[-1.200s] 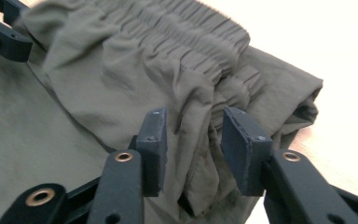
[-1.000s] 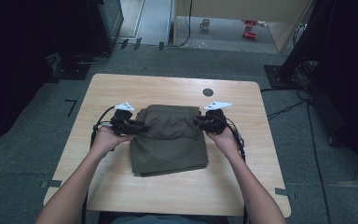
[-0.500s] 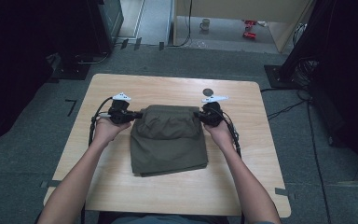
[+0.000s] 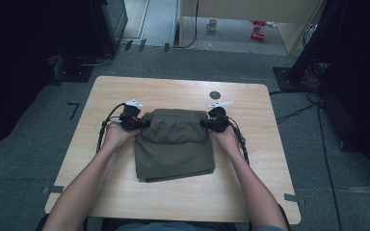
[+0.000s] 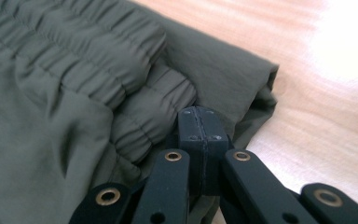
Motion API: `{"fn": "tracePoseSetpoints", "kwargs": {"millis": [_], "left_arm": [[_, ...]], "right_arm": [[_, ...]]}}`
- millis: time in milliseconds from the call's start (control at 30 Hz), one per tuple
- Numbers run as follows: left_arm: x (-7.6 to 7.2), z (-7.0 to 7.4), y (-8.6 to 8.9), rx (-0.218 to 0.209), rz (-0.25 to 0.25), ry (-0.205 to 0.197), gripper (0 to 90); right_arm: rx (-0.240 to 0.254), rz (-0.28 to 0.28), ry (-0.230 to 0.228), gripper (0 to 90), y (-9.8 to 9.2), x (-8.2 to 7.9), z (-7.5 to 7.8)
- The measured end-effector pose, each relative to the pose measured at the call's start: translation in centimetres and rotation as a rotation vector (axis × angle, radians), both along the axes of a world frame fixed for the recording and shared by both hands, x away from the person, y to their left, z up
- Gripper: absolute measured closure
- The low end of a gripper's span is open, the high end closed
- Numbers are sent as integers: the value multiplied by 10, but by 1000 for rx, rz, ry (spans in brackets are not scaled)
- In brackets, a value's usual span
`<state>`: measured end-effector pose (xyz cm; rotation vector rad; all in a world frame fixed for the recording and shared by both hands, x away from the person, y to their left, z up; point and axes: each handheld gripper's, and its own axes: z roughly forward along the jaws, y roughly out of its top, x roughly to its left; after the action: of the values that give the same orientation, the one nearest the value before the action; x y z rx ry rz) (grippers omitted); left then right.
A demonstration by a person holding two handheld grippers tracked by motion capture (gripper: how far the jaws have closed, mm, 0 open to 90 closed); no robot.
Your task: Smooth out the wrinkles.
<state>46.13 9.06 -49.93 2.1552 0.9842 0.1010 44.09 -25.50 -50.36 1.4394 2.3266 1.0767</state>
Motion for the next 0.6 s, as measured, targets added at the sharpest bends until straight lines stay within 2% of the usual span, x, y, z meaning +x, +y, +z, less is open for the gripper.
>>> {"fn": "tracePoseSetpoints", "kwargs": {"millis": [133,233,333,400,533,600], "left_arm": [[0,-4,-3,5,-9,5,900],[-2,-5,-7,11,-16,0,900],[-3,-6,-9,8,-25,-1,900],[-4,-7,-11,-4,-28,0,900],[-3,-8,-12,-19,-27,7,900],[-4,-8,-12,-16,-30,2,900]], "right_arm": [[0,2,12,900,2,0,-4],[19,-2,38,900,2,0,-4],[48,-3,45,900,0,1,-5],[59,0,39,900,-1,1,-6],[64,-10,0,889,1,-1,-9],[108,-5,17,878,0,0,-9]]}}
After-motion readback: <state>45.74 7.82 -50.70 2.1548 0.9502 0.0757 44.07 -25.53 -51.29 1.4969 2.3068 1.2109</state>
